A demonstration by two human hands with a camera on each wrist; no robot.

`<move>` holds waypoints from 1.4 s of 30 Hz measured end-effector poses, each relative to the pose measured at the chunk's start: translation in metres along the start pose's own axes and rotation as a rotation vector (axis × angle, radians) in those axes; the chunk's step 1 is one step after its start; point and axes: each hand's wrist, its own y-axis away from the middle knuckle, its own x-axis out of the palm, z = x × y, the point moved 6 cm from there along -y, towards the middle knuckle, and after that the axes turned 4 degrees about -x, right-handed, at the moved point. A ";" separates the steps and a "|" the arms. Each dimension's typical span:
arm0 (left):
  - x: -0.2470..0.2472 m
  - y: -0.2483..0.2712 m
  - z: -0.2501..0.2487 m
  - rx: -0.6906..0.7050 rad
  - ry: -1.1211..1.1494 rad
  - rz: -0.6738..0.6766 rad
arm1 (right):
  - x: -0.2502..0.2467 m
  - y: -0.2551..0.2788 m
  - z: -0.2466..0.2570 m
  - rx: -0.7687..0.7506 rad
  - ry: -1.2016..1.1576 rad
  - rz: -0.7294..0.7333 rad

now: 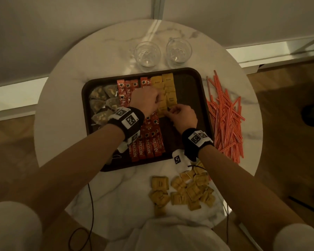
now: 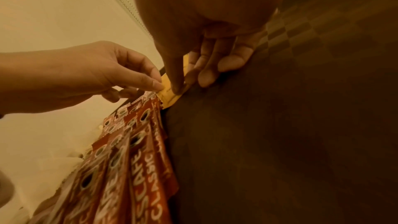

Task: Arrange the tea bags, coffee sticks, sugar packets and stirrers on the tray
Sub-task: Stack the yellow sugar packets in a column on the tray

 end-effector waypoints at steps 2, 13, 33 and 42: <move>-0.003 0.010 0.002 -0.016 0.032 -0.033 | -0.001 0.000 0.001 0.007 0.003 0.014; 0.026 0.178 -0.021 0.037 0.338 0.088 | -0.021 0.040 0.008 -0.067 -0.241 0.061; 0.106 0.266 -0.043 -0.215 0.356 0.248 | 0.005 0.235 -0.066 -0.274 0.121 0.337; 0.079 0.283 -0.058 -0.257 0.704 0.148 | 0.005 0.240 -0.067 -0.274 -0.157 0.465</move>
